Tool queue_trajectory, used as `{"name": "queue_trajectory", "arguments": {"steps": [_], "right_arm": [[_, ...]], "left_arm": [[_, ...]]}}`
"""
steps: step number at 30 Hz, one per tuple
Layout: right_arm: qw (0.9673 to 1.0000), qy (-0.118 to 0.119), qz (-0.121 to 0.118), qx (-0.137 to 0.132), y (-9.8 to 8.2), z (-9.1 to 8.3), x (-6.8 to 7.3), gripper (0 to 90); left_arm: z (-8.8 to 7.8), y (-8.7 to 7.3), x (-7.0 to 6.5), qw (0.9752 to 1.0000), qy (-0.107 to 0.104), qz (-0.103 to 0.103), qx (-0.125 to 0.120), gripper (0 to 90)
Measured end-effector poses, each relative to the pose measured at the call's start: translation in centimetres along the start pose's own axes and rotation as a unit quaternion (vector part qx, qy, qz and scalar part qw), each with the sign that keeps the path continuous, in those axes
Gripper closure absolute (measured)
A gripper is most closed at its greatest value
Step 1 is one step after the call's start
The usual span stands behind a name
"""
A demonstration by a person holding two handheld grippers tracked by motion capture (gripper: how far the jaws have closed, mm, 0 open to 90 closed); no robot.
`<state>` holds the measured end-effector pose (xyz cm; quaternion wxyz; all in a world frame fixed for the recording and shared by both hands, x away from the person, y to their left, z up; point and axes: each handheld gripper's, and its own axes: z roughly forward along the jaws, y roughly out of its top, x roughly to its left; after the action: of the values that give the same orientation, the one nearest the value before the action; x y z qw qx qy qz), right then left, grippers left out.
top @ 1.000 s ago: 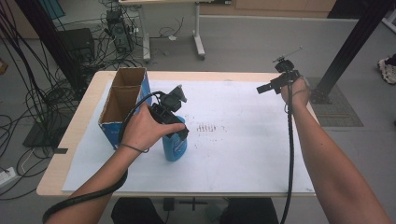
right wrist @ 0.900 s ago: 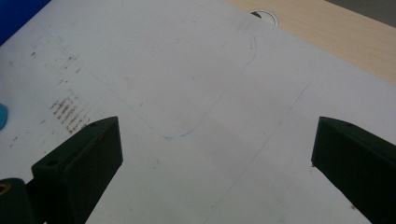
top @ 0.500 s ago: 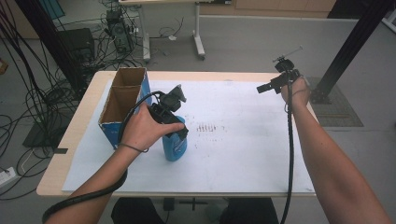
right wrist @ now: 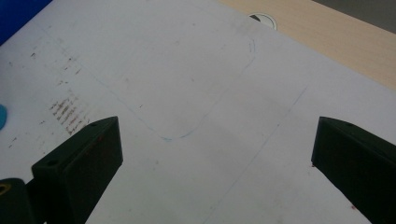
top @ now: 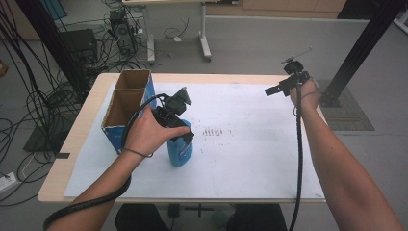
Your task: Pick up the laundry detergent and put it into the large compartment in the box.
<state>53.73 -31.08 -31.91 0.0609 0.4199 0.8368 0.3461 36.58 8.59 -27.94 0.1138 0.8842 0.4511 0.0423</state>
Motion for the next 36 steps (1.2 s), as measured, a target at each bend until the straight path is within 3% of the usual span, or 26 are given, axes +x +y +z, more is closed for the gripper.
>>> {"name": "queue_trajectory", "arguments": {"steps": [36], "right_arm": [[1.0, 0.001, 0.0, -0.006, -0.08, -0.26, -0.01, 1.8]], "left_arm": [[-0.25, 0.06, -0.1, 1.0, 0.004, -0.003, 0.0, 8.9]]}}
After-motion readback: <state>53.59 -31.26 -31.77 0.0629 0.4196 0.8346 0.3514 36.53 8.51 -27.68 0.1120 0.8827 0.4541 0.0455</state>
